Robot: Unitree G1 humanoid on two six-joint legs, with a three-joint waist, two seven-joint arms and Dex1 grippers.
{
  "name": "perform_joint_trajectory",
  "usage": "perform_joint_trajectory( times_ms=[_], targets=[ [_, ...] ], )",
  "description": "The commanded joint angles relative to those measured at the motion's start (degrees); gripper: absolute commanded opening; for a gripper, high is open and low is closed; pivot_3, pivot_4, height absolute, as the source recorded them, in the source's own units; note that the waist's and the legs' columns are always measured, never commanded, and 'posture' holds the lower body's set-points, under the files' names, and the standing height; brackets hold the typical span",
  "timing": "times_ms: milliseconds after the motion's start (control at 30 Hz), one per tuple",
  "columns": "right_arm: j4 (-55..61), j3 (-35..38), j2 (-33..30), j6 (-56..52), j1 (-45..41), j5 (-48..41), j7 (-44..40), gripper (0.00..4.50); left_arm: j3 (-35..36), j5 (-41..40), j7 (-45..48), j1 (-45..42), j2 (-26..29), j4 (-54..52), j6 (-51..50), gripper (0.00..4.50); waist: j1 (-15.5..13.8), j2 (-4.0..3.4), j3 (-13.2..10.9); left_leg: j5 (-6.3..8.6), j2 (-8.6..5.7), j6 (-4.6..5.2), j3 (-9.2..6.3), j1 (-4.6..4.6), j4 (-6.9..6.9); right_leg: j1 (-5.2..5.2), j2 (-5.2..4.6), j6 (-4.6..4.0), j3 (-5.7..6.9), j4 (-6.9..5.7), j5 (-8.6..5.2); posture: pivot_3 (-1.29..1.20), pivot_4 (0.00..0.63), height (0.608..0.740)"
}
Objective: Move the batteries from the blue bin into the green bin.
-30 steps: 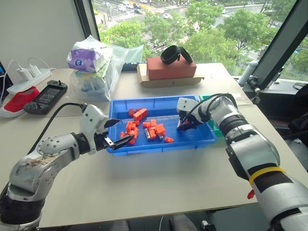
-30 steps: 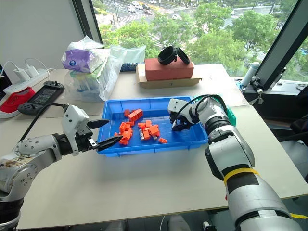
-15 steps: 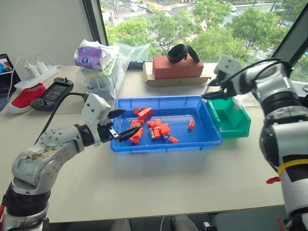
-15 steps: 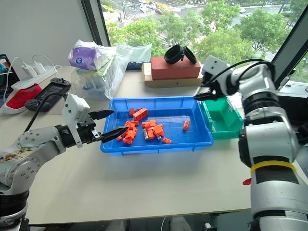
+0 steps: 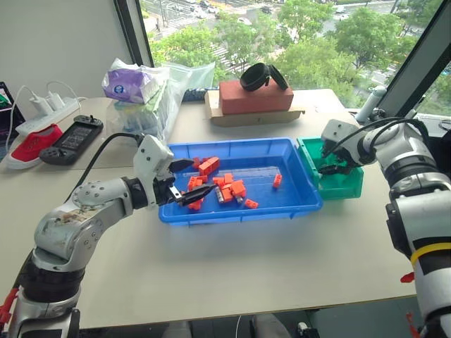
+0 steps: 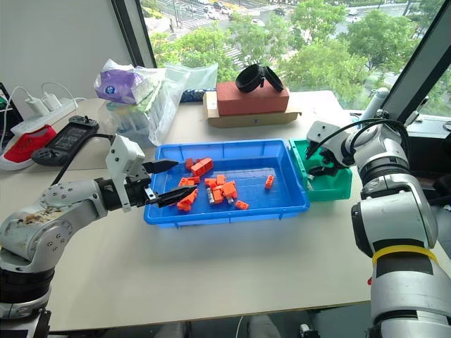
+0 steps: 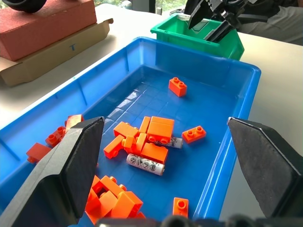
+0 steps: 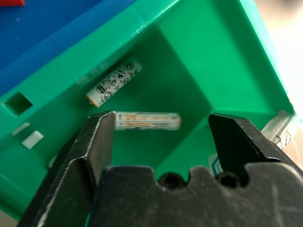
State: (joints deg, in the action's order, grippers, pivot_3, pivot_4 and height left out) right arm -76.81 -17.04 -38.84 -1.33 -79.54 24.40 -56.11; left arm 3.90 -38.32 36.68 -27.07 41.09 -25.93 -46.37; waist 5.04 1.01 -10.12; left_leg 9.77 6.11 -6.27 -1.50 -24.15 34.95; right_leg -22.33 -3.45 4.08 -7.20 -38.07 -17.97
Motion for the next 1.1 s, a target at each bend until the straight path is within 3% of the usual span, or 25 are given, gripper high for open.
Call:
perform_joint_trajectory(
  times_ms=[33,267,467,700,1100],
  targets=[
    [3.11,1.02,-0.80,1.62,-3.55,-0.88,-0.75,4.48,1.29,0.37,0.45,-0.52,0.62,-1.25,0.95,4.50,0.25,-0.01,0.00,-0.01,0.00,0.01,0.00,0.01,-0.01,0.00,0.00,0.00,0.00,-0.01,0.00,0.00,0.150,0.740],
    [11.76,4.44,2.14,4.05,-4.32,-9.54,-21.29,4.48,3.38,-0.20,0.60,1.21,2.02,-2.14,0.02,4.50,0.69,-0.05,-0.03,-0.02,0.00,0.02,-0.02,0.03,-0.01,0.02,0.01,0.00,0.01,-0.04,0.00,0.00,0.150,0.740],
    [25.67,3.31,5.92,1.58,1.26,-14.45,-31.27,4.48,5.68,-0.03,1.41,4.63,5.09,-2.83,-0.39,4.50,0.35,-0.08,-0.04,-0.03,0.01,0.02,-0.07,0.02,0.02,0.04,0.01,0.00,0.09,-0.08,0.00,0.00,0.150,0.740],
    [37.90,-0.20,10.95,-4.74,8.27,-15.94,-33.26,4.48,11.02,0.78,4.18,13.26,11.70,-3.40,-0.05,4.50,0.15,-0.09,-0.05,-0.04,0.01,0.00,-0.11,0.01,0.00,0.03,0.01,0.00,0.13,-0.11,0.00,0.00,0.150,0.740],
    [27.74,-3.76,18.79,0.57,8.11,-12.90,-23.21,4.48,11.91,-3.04,2.13,14.41,10.66,-8.02,-2.72,4.50,-1.01,-0.09,-0.05,-0.04,0.01,0.00,-0.11,0.00,0.00,0.03,0.03,0.00,0.12,-0.10,0.00,0.00,0.150,0.740]
  ],
)
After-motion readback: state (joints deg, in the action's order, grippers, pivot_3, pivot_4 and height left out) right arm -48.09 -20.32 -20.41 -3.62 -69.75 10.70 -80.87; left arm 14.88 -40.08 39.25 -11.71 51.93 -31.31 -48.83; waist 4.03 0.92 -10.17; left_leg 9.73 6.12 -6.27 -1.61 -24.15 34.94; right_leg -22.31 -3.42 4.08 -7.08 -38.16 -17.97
